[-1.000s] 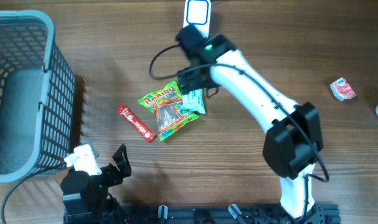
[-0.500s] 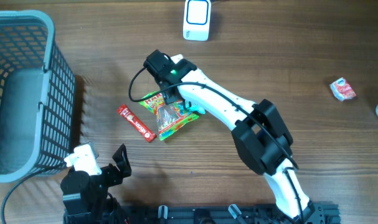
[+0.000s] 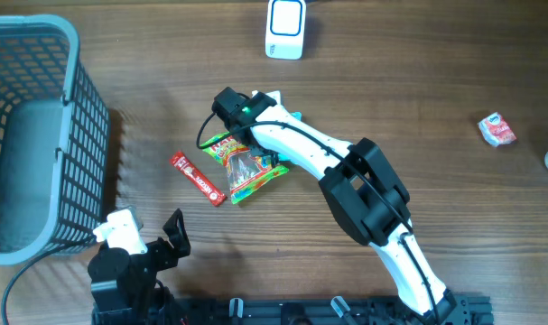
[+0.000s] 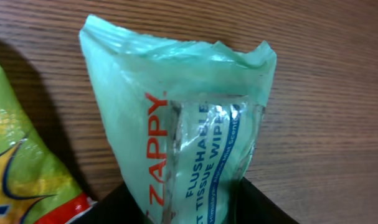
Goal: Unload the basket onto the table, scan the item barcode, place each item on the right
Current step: 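Move the right gripper to the green wipes pack and grasp it, then lift the wipes pack and hold it toward the scanner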
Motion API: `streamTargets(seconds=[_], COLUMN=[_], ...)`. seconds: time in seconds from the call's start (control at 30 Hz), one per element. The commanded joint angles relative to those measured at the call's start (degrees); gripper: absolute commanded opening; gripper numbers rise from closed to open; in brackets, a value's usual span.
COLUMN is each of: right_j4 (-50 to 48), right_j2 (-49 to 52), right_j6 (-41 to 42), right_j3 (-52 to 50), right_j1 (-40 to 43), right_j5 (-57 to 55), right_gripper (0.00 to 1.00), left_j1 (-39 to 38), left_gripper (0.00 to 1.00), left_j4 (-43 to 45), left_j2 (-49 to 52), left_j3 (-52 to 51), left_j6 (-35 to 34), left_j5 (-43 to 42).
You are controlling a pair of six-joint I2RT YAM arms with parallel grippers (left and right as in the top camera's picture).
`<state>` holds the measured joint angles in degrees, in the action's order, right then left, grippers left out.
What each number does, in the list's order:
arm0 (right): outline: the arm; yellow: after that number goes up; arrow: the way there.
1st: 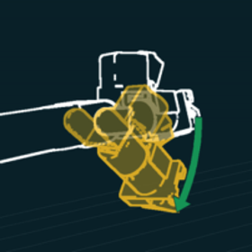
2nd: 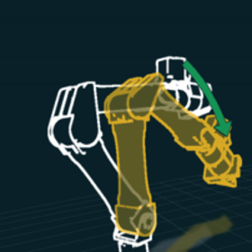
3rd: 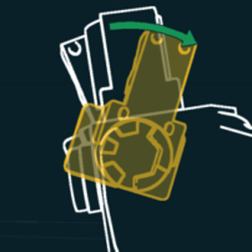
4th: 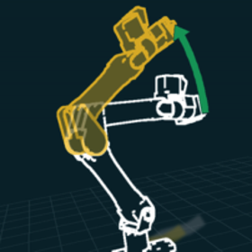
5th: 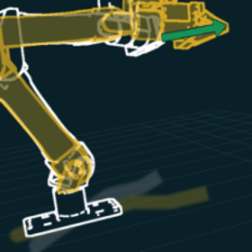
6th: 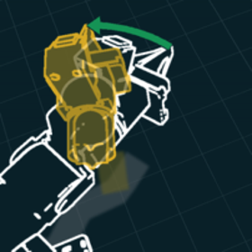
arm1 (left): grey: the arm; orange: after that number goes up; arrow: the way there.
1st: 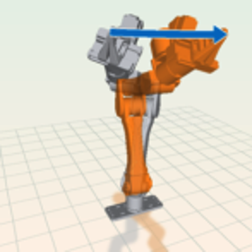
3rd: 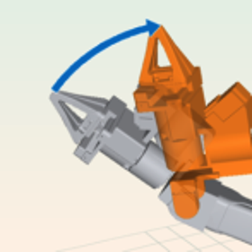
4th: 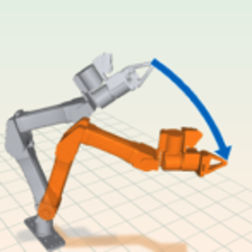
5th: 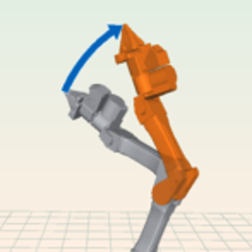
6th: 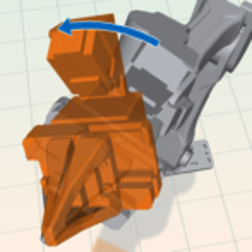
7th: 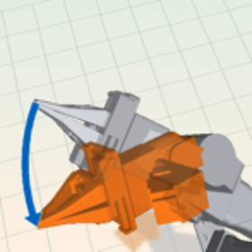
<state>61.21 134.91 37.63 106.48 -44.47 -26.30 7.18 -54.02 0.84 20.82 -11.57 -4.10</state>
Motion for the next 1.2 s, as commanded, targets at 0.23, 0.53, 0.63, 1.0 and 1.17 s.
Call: streamTargets(seconds=[0.23, 0.53, 0.63, 1.0, 1.17], right_j4=[5.70, 6.25, 7.06, 11.98, 18.91], right_j2=[1.68, -7.39, -10.80, -12.46, -12.46], right_j6=[4.52, -9.16, -13.84, -34.23, -56.65], right_j3=[4.11, 6.84, 6.82, 6.45, 6.12], right_j1=[0.28, 0.28, 0.35, 10.84, 16.11], right_j5=[6.47, 29.40, 37.68, 69.35, 81.55], right_gripper=[0.05, 0.04, 0.04, 0.04, 0.04], left_j1=[-0.26, -0.26, -0.26, -0.26, -0.26], left_gripper=[1.00, 1.00, 1.00, 1.00, 1.00], left_j4=[0.13, 0.13, 0.13, 0.13, 0.13], left_j2=[-0.35, -0.35, -0.35, -0.35, -0.35], left_j3=[-0.20, -0.20, -0.20, -0.20, -0.20], left_j6=[0.87, 0.87, 0.87, 0.87, 0.85], left_j5=[0.57, 0.57, 0.57, 0.57, 0.57])
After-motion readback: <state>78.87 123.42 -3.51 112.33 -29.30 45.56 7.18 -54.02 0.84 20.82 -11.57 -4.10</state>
